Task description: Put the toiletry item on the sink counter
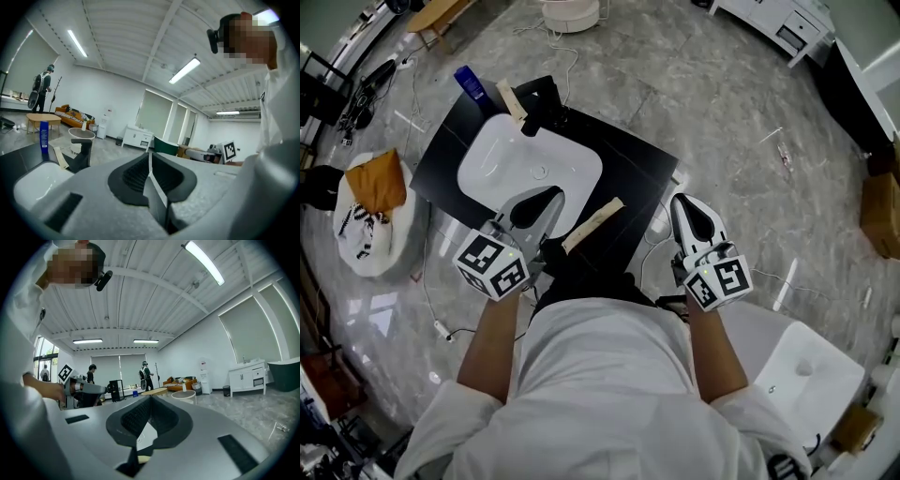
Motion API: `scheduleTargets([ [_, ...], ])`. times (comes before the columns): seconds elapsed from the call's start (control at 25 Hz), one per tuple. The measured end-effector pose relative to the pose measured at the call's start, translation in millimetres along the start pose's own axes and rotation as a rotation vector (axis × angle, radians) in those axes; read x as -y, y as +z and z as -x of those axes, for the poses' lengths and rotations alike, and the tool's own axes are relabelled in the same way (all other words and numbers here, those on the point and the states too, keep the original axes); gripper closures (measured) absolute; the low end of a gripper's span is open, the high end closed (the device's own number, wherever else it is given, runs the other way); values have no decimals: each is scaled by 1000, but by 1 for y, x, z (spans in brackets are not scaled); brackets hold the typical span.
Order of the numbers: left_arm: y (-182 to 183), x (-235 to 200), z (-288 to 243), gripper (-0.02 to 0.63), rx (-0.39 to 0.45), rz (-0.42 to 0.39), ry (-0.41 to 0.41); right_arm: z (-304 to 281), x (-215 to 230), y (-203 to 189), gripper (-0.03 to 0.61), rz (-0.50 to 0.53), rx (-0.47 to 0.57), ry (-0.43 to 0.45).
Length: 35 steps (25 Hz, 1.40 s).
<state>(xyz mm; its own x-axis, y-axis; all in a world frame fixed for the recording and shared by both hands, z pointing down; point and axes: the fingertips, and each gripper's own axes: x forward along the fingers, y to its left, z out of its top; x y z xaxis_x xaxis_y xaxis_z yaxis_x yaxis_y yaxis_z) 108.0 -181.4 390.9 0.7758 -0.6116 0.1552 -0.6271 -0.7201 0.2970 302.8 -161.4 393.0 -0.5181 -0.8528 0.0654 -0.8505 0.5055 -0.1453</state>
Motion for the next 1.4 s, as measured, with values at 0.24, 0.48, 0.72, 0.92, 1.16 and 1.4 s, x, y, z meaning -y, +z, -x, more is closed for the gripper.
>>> scheduleTargets([
  [0.24,21,-5,39,595,194,49,56,0,-18,7,563,19,1,46],
  [0.48,3,-9,54,595,241,62,97,-2,-24,7,563,22,2,69],
  [0.72,-3,-14,56,597,269,19,150,0,-24,-1,563,28,-22,73],
  [0.92,-12,-15,50,597,230,-46,166,6,-22,-9,563,31,-34,70],
  [1.16,-16,-7,38,597,194,-71,135,9,-18,-9,563,50,-39,70],
  [1.4,-21,-4,33,597,173,-59,114,12,-13,-12,563,45,-40,77],
])
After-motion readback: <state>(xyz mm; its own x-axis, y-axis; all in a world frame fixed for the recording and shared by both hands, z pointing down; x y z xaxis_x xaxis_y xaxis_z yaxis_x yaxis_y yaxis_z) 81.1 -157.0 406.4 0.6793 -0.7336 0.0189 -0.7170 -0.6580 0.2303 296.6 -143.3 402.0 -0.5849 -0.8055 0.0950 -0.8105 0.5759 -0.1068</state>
